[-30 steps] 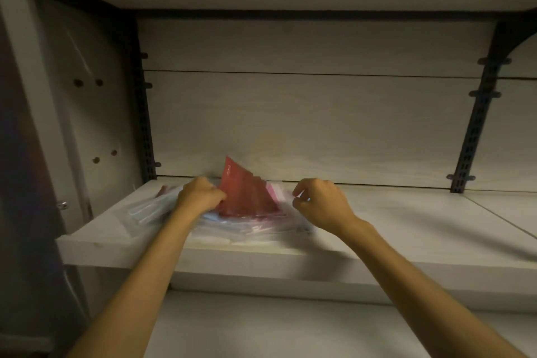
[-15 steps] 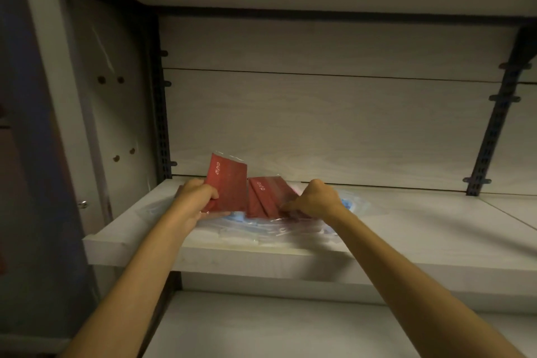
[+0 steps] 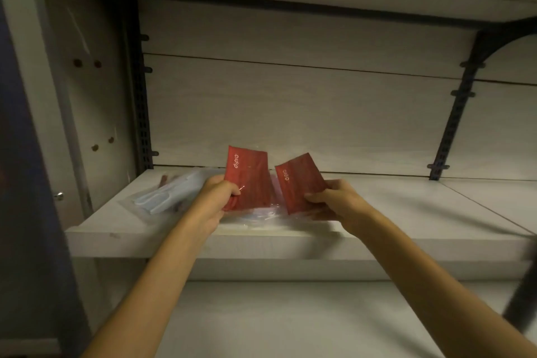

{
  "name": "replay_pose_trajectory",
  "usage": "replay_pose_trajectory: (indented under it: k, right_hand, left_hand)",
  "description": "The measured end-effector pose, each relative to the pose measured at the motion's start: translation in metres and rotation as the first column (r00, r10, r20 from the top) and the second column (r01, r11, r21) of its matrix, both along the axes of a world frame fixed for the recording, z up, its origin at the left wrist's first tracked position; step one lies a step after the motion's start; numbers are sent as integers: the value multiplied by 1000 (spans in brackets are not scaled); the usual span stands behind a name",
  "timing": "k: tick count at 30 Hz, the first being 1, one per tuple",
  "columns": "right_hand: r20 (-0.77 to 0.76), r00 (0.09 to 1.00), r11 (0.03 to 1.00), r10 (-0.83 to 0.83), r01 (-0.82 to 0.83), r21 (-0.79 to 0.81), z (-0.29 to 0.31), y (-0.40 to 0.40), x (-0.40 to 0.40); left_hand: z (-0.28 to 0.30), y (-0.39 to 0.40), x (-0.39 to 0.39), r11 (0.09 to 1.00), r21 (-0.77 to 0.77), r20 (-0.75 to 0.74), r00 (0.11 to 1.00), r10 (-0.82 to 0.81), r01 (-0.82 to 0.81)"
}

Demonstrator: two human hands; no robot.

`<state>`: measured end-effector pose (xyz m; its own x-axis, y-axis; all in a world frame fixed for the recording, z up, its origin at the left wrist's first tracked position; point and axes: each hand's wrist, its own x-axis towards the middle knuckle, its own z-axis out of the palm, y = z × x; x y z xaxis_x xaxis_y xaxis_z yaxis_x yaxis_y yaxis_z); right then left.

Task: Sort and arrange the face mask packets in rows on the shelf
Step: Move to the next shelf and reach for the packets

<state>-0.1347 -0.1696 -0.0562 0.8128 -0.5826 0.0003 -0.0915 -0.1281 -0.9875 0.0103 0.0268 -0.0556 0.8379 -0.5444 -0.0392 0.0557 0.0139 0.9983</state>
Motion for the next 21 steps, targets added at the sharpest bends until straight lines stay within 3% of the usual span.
replay_pose_trajectory:
  k: [11, 18, 21]
  right_hand:
    - [160, 984, 997, -76, 69, 46, -15, -30, -135]
    - [193, 977, 996, -91, 87, 32, -24, -89, -257]
    - [176, 982, 998, -63, 67, -13, -32, -121, -316]
  left_hand:
    - [-21, -83, -118, 983, -183, 63, 998, 27, -15]
    - [-37, -152, -236, 980, -197, 102, 994, 45, -24]
    - [-45, -188, -292, 984, -170, 103, 994, -34, 52]
